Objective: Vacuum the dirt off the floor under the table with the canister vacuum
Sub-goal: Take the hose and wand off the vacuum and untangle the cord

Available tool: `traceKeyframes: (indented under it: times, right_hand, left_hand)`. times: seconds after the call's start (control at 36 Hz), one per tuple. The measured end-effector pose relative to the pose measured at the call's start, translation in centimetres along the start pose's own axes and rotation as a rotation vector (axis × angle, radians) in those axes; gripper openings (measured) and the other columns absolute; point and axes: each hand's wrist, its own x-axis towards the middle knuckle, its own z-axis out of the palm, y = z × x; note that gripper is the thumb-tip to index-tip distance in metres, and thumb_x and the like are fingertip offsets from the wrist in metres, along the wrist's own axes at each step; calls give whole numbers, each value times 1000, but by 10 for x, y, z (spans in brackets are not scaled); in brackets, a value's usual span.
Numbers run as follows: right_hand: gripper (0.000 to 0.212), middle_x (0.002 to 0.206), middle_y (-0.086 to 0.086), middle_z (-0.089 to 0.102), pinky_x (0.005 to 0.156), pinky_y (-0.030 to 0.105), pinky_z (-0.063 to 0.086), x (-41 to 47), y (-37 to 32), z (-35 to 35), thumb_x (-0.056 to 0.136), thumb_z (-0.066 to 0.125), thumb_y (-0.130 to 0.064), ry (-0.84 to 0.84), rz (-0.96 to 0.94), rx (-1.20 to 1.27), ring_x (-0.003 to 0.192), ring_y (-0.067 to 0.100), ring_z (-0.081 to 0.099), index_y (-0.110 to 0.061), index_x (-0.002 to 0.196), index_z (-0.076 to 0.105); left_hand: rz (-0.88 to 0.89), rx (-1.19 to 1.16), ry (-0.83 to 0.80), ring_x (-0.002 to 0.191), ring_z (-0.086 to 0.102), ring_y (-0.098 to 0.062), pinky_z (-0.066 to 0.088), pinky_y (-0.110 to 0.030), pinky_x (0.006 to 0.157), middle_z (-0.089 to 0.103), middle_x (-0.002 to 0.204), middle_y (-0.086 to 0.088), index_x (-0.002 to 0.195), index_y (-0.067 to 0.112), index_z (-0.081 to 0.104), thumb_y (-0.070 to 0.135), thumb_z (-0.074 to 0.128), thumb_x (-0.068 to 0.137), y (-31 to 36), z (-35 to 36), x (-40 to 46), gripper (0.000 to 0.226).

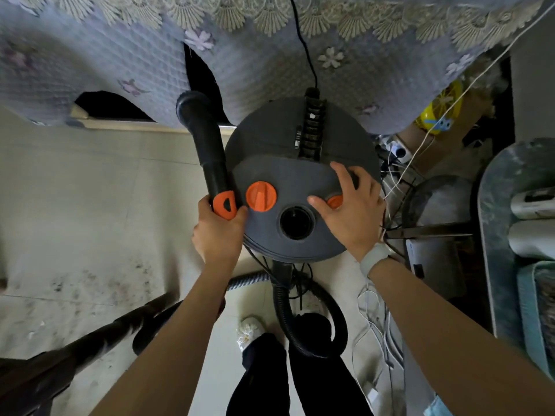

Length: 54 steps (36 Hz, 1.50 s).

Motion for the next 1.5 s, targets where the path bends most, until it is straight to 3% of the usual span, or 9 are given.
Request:
traceKeyframes:
  times: [0.33,0.53,0.67,1.0,1.14,1.31,1.42,1.5]
  right_hand:
    - [72,140,15,41,90,58,36,8,13,-3,78,66,-59,127,188,7,122,42,38,-26,139,46]
    - [74,140,14,41,89,59,36,23,26,-2,77,54,-65,185,279,11,122,43,39,-27,139,44]
    - [72,146,13,35,95,59,33,40,31,-9,82,59,-60,159,287,18,130,41,31,-29,144,38]
    - [83,154,10,21,103,59,27,55,50,-23,81,55,-66,26,228,-14,137,39,20,-34,150,21]
    - [82,154,11,22,101,59,28,60,48,-22,80,50,-69,43,239,-12,137,39,21,-34,150,23]
    - [80,157,8,18,108,59,20,72,49,-28,85,58,-58,25,233,5,142,34,15,-34,150,20]
    - [73,158,12,18,114,58,15,58,53,-32,89,63,-38,66,197,139,146,35,11,-18,150,28]
    - [68,153,20,26,115,57,19,30,63,-32,88,63,-27,57,115,220,144,40,16,-6,146,34]
  left_hand:
    - [161,-28,-187,92,62,-30,50,-47,89,64,98,-5,122,14,50,30,72,79,44,26,30,51]
    - [287,37,-327,91,59,-23,50,-39,87,58,95,5,125,16,49,32,74,79,61,35,49,54]
    - [320,37,-390,90,58,-19,50,-37,87,59,96,6,124,19,49,34,77,76,69,40,56,57]
    - [323,44,-264,98,61,-29,49,-42,91,64,108,-5,129,16,47,37,73,79,75,66,57,60]
    - [342,73,-258,99,60,-30,47,-38,84,64,108,-6,128,16,46,34,72,81,83,65,62,57]
    - [382,112,-281,91,58,-26,43,-32,76,60,96,-1,130,18,47,34,69,83,92,62,52,55]
    - [411,106,-245,79,52,-16,37,-27,70,57,87,5,129,18,49,35,69,84,81,52,24,52]
    - [367,-6,-244,75,57,-16,43,-28,69,59,82,7,125,19,51,34,70,83,67,42,2,49]
